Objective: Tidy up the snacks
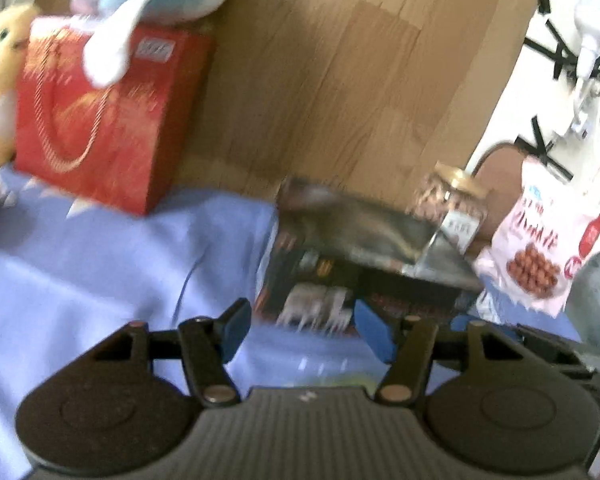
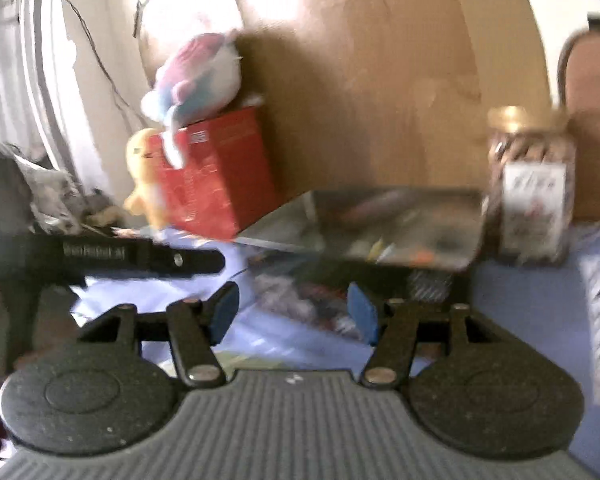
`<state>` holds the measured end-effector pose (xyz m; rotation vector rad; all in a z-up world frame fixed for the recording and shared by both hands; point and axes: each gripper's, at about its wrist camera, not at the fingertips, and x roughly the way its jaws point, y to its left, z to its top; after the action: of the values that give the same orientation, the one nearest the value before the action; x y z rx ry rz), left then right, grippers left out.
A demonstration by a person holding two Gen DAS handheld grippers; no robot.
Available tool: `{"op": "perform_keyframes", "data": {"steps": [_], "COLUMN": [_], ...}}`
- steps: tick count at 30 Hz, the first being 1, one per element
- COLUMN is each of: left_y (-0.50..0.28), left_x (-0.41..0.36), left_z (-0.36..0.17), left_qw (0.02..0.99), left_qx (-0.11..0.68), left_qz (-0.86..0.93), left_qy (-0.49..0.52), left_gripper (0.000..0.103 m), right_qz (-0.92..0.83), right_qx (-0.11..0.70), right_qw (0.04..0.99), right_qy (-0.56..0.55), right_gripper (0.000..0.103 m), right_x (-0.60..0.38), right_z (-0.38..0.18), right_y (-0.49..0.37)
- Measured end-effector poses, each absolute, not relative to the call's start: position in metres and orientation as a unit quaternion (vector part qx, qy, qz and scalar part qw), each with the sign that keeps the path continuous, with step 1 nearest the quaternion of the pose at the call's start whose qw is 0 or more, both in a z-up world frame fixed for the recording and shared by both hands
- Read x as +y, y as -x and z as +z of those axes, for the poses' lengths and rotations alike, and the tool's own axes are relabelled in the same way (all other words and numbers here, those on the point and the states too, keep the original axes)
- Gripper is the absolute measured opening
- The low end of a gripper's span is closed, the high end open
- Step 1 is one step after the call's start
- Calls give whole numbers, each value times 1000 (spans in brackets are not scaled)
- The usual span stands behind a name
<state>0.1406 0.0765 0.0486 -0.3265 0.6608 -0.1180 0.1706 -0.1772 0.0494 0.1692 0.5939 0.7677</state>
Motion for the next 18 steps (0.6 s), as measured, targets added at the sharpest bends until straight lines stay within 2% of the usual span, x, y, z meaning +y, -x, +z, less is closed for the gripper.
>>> {"op": "perform_keyframes", "data": {"steps": [8, 9, 11, 14, 16, 18], "left_y": [-147, -148, -145, -143, -142, -141], "left_x": [87, 88, 87, 86, 85, 82], "left_z": [13, 9, 3, 2, 3, 7], "left_qw": [873, 866, 865, 866, 866, 869], "left_qx": [421, 428, 426, 423, 420, 414], "left_qz": [-95, -102, -103, -100, -105, -109], "left_qy": [228, 239, 246, 247, 251, 249], "left_gripper": [59, 57, 55, 46, 35, 32], "right_qz": [366, 364, 372, 377, 381, 383], "right_qx": [421, 434, 450, 453, 447, 431], "right_qw": [815, 806, 786, 777, 781, 794], "right_qy": [-157, -172, -204, -221, -213, -192], "right_gripper": [60, 58, 46, 36, 32, 28], "right_x": [-171, -170, -170, -168, -164, -161], "right_z": [16, 12, 5, 3, 5, 13], "right_y": [-185, -188, -191, -188, -182, -174]}}
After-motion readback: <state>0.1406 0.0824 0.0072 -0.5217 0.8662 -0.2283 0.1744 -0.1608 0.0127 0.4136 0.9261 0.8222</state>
